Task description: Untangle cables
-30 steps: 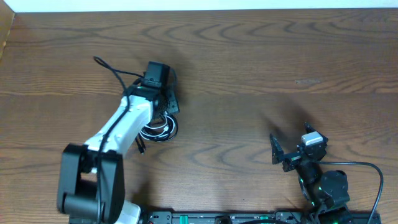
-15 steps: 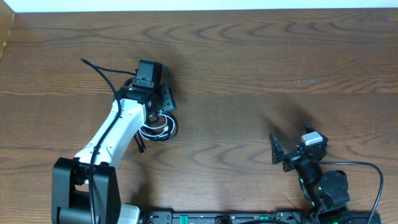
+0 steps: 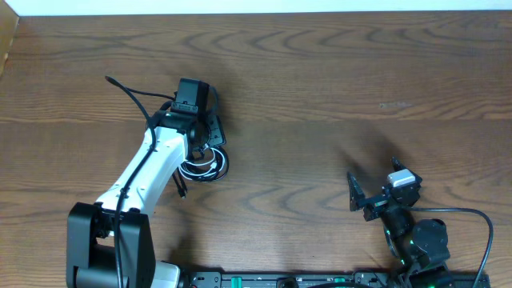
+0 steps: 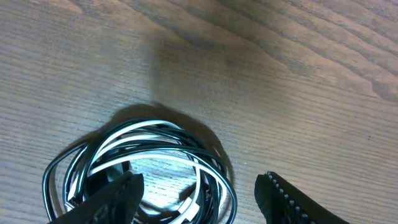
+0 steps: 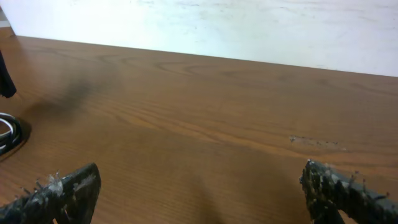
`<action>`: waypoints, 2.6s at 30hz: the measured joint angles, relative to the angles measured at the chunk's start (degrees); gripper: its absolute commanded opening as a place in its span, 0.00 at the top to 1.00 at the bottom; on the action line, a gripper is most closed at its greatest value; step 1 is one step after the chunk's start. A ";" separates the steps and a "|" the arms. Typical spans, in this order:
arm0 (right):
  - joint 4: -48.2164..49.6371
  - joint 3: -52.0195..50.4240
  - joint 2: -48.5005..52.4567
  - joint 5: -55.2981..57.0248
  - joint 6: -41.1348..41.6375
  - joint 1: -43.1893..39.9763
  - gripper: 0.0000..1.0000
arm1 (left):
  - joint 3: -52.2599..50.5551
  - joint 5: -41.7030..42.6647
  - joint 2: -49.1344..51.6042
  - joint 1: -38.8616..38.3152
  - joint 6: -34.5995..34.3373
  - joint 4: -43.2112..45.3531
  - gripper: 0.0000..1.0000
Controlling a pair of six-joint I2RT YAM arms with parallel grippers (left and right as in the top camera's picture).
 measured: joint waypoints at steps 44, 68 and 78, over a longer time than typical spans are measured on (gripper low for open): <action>0.00 0.00 0.00 0.00 0.00 0.00 0.01 | -0.48 0.50 6.97 -0.02 -2.36 0.90 0.38; 0.00 0.00 0.00 0.00 0.00 0.00 0.01 | -0.52 1.51 6.97 0.00 -2.36 3.56 0.38; 0.00 0.00 0.00 0.00 0.00 0.00 0.01 | -0.52 1.49 6.97 0.00 -2.36 3.56 0.38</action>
